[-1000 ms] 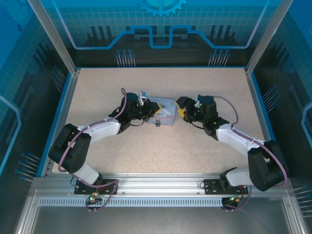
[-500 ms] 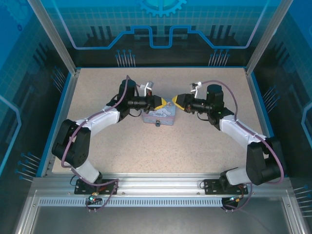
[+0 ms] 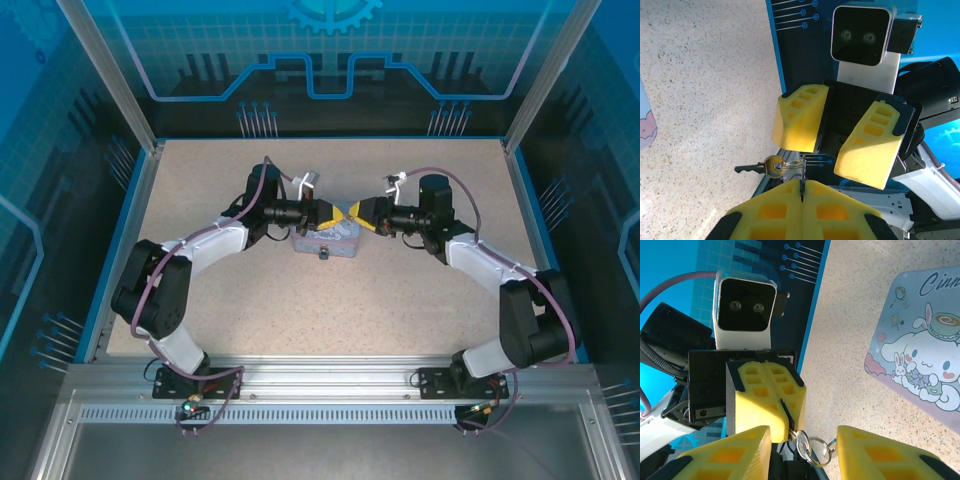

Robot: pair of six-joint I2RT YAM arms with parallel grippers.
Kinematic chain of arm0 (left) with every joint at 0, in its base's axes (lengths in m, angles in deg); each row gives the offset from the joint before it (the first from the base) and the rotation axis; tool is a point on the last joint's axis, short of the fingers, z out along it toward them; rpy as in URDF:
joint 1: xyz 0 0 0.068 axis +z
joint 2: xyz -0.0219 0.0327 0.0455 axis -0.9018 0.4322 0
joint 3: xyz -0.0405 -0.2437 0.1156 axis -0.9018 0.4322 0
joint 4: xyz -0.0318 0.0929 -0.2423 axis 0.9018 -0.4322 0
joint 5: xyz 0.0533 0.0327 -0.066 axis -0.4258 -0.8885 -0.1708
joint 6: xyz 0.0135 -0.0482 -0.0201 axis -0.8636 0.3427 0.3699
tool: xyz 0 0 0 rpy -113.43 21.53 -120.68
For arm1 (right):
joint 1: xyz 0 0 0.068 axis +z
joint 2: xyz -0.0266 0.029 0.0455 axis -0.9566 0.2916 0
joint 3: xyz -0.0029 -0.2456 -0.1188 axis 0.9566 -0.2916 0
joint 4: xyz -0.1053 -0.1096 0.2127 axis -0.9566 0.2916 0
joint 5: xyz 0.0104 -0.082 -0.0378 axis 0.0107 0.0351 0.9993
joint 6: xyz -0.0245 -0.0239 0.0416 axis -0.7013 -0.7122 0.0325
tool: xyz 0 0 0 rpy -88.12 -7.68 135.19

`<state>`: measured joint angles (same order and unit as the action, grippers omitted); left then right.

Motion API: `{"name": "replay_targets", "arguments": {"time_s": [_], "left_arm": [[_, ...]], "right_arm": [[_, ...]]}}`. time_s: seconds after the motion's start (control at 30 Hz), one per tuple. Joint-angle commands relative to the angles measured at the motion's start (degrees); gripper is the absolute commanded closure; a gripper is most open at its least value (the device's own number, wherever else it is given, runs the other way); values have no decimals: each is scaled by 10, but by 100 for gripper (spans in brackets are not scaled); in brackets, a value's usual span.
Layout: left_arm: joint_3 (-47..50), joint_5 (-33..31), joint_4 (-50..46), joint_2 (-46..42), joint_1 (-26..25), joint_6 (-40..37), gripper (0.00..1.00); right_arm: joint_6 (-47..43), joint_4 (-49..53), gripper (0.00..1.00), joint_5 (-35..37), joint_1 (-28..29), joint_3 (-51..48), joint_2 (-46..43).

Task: Unlock the padlock with the key

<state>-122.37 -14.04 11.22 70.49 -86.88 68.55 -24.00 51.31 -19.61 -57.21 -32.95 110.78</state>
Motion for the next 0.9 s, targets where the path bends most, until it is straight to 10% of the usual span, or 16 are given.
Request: {"name": "replay_targets", "arguments": {"time_s": [0.0, 0.87], "left_arm": [[-10, 23, 23, 10, 3, 15, 100], [-23, 25, 37, 35, 3, 27, 100]], "right_arm": [[-3, -25, 63, -21, 1, 6, 17], [-27, -27, 82, -73, 1, -11, 13]]}}
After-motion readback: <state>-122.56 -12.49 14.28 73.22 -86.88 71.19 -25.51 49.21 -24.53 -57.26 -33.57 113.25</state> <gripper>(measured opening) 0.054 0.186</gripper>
